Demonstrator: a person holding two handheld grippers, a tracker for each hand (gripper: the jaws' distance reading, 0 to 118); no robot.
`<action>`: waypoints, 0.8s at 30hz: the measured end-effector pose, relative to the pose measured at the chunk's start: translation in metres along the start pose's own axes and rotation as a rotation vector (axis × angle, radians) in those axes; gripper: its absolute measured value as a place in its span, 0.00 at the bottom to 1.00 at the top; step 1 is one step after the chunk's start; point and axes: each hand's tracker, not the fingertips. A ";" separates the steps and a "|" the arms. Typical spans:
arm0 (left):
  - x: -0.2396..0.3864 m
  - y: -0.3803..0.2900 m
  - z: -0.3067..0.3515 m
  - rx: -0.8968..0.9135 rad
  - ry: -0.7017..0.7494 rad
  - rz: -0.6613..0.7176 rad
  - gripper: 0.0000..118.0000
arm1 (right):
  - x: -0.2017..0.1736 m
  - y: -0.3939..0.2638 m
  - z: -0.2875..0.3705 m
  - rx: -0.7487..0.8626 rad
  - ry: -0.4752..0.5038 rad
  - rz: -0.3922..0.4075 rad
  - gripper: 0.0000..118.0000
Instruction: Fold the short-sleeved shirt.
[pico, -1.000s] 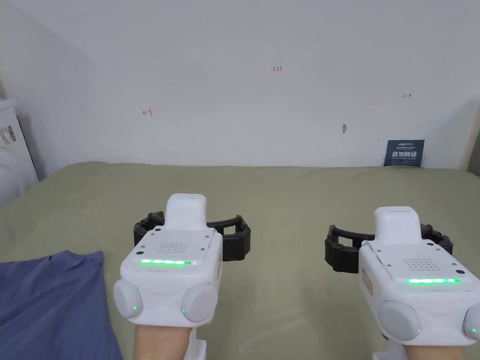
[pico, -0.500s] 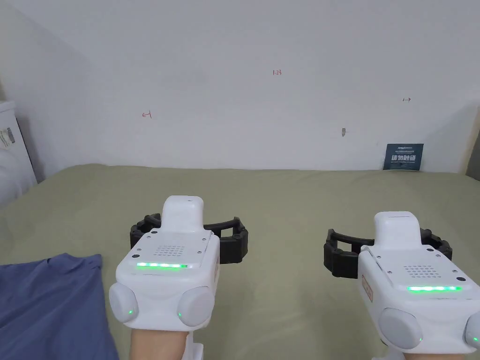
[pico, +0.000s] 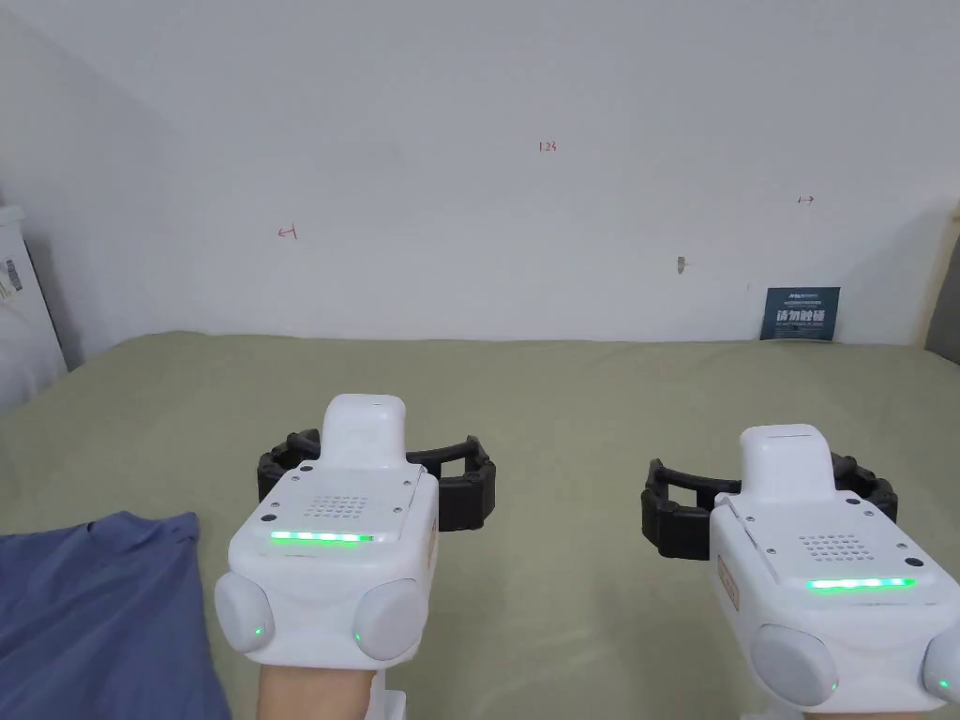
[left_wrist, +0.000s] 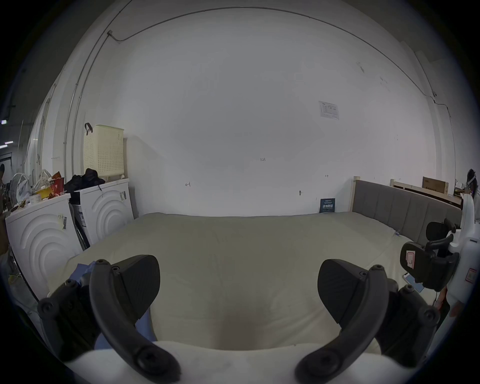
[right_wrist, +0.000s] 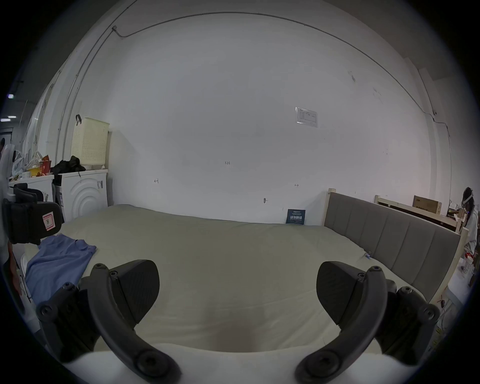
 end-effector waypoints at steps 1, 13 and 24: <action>0.000 0.000 0.000 0.000 0.000 -0.002 1.00 | 0.000 0.000 0.000 0.002 -0.003 0.001 1.00; 0.001 0.002 0.001 0.003 -0.003 -0.001 1.00 | 0.001 0.001 0.002 0.009 -0.003 -0.024 1.00; 0.000 0.002 0.001 0.008 -0.002 -0.001 1.00 | 0.002 0.001 0.001 0.002 -0.006 -0.019 1.00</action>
